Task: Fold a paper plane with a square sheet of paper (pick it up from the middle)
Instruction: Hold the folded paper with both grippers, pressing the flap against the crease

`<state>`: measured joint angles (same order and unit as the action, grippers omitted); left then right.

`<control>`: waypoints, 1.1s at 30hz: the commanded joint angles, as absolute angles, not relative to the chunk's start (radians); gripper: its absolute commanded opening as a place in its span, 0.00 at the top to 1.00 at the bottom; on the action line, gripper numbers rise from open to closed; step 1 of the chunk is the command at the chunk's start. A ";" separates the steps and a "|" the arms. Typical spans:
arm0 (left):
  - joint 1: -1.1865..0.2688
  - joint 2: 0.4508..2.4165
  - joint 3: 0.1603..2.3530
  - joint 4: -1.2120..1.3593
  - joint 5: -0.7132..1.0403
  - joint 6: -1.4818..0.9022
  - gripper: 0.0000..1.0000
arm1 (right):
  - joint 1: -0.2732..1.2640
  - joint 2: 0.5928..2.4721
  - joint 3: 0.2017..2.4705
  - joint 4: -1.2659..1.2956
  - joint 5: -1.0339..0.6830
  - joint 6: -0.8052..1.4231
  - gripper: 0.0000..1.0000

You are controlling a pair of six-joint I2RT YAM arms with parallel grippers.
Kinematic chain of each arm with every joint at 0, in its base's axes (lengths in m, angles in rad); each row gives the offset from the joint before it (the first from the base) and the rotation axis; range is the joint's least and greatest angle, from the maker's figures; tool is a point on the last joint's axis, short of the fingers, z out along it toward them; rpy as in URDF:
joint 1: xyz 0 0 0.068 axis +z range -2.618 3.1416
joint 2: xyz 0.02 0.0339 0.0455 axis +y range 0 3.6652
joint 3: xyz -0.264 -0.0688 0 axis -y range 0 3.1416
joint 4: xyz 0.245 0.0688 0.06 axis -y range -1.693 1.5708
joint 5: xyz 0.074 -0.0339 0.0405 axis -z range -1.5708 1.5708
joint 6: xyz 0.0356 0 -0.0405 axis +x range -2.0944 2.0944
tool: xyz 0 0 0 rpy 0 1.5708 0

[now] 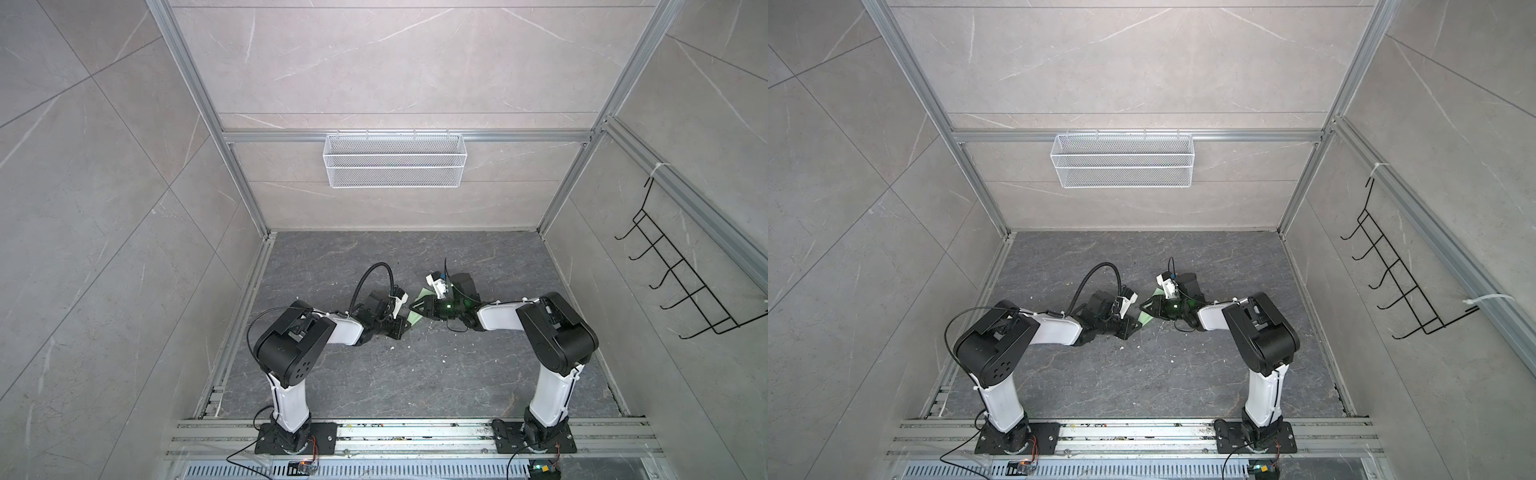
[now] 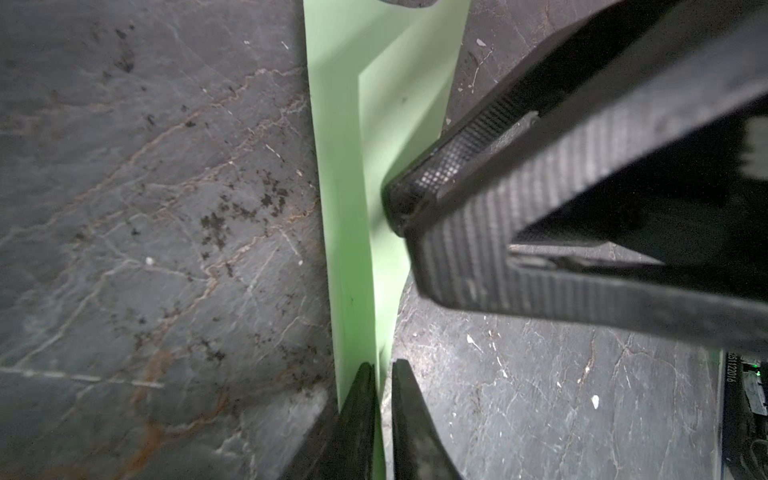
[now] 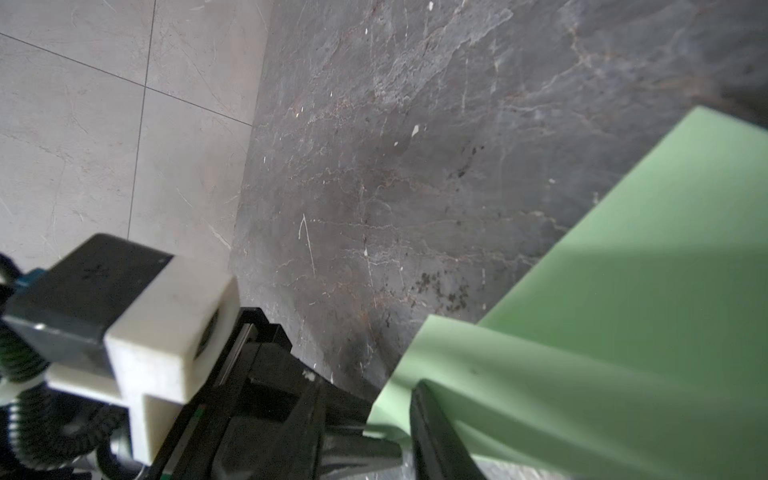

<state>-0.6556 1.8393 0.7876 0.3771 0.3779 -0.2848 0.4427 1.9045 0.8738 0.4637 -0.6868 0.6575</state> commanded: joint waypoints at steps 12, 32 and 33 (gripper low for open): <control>-0.649 1.872 0.822 0.250 0.401 -0.302 0.78 | 0.431 1.943 0.912 0.386 -0.654 0.645 0.63; -0.630 1.874 0.946 0.192 0.441 -0.484 0.71 | 0.430 1.962 0.908 0.396 -0.667 0.664 0.63; -0.630 1.879 0.949 0.191 0.442 -0.488 0.72 | 0.429 1.962 0.908 0.398 -0.668 0.668 0.63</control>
